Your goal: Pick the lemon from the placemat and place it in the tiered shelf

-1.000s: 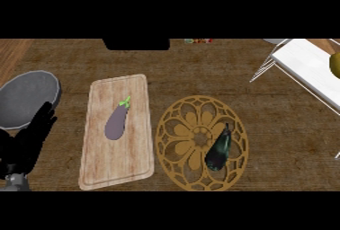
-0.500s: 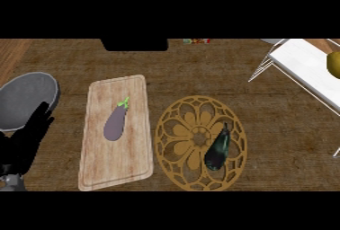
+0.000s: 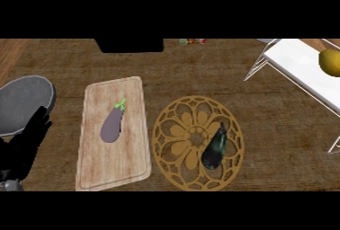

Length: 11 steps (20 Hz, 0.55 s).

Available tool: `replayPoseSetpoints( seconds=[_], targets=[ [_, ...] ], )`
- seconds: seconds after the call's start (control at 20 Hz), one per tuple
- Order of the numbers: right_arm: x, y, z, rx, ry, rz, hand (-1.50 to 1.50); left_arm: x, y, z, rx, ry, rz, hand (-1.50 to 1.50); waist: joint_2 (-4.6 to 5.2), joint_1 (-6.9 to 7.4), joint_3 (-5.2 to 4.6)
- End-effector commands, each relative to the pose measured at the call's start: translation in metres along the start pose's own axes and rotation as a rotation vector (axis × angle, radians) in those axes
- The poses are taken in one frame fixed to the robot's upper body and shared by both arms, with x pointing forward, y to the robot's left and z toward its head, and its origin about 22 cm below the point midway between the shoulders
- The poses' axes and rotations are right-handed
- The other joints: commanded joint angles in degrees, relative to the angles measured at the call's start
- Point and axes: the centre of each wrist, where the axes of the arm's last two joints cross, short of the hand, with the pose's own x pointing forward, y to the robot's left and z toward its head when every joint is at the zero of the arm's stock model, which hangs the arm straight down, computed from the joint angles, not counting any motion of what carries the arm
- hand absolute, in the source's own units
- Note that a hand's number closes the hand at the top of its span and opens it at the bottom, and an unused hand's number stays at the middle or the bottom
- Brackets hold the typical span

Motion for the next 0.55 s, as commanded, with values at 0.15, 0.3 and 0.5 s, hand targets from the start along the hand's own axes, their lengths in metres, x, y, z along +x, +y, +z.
replayPoseSetpoints(
  seconds=[0.15, 0.3, 0.5],
  targets=[
    [-0.005, -0.099, 0.027, -0.046, 0.051, 0.069, -1.5, -0.016, 0.022, 0.013, 0.033, 0.011, 0.009, 0.0, -0.57, -1.77, -0.07],
    [-0.016, -0.121, 0.034, -0.024, 0.054, 0.096, -1.5, -0.014, 0.028, 0.008, 0.069, 0.016, -0.005, 0.0, -1.02, -3.77, -0.08],
    [-0.021, -0.163, 0.035, -0.031, 0.021, 0.096, -1.5, -0.016, 0.015, 0.018, 0.058, 0.046, 0.011, 0.0, -1.5, -4.44, 0.0]
  ],
)
